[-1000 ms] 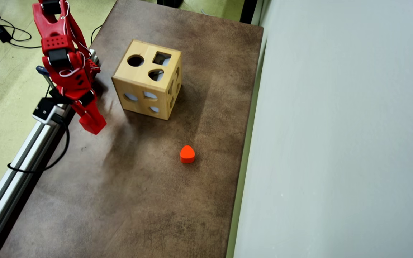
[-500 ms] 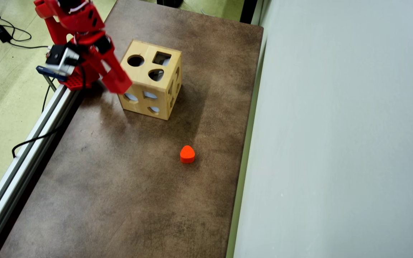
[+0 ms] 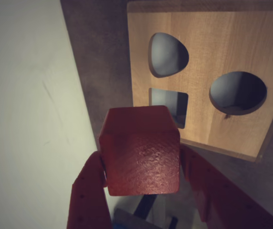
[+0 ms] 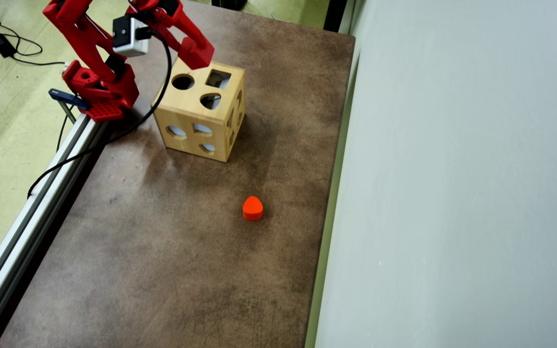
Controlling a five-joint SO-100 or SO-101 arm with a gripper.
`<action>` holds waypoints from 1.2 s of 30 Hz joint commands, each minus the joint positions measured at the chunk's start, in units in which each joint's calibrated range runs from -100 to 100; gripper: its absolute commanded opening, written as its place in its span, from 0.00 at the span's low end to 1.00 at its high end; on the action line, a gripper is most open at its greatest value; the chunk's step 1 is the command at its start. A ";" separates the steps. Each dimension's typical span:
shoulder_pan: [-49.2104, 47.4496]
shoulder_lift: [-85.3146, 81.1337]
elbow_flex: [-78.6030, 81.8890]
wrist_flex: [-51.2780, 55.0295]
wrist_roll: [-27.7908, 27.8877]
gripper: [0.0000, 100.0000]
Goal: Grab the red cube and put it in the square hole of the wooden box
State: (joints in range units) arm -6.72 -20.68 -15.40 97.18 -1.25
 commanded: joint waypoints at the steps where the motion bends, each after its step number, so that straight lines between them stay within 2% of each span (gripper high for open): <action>1: -0.41 4.24 -2.14 0.49 0.05 0.10; 12: -0.49 12.23 -2.14 0.17 0.29 0.10; 31: -3.68 12.57 -1.87 0.65 -0.24 0.10; 36: -4.65 12.57 2.34 0.25 -0.24 0.10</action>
State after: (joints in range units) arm -10.67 -7.71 -14.49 97.09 -1.29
